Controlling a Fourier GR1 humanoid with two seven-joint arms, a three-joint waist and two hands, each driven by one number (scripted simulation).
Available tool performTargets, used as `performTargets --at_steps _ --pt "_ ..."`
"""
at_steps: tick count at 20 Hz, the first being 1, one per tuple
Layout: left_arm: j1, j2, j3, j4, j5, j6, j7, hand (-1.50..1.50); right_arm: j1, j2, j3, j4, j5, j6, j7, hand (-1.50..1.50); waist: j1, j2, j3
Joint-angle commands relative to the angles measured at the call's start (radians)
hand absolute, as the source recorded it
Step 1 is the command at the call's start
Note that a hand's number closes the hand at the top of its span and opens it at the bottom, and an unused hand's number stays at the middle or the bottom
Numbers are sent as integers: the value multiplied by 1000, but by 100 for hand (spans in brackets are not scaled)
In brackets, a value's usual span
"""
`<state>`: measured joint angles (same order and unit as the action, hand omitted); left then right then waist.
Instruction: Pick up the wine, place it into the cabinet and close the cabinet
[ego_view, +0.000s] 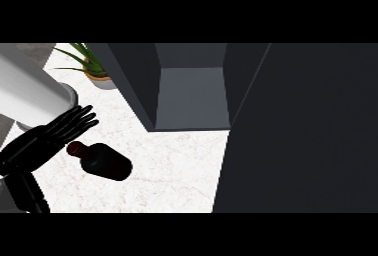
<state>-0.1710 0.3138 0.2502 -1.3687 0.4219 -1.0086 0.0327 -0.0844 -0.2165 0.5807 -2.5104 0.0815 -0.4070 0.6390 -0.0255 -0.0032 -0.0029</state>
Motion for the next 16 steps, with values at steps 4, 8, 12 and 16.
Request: performTargets --at_steps 4,8,12,16 --pt "-67 -23 5 164 -217 -57 -186 -150 49 -41 21 -146 92 -9 22 -150 4 3 1" --pt "-99 -1 0 260 -303 -52 -272 -150 18 -69 -9 -199 77 -19 90 -150 -6 3 -1" --pt "-105 4 -15 338 -384 -22 -388 -150 -11 -63 7 -170 82 -42 77 -150 -5 4 -1" --pt "-109 7 -43 392 -452 37 -476 -150 7 -77 47 -204 104 -66 74 -150 -17 1 -2"
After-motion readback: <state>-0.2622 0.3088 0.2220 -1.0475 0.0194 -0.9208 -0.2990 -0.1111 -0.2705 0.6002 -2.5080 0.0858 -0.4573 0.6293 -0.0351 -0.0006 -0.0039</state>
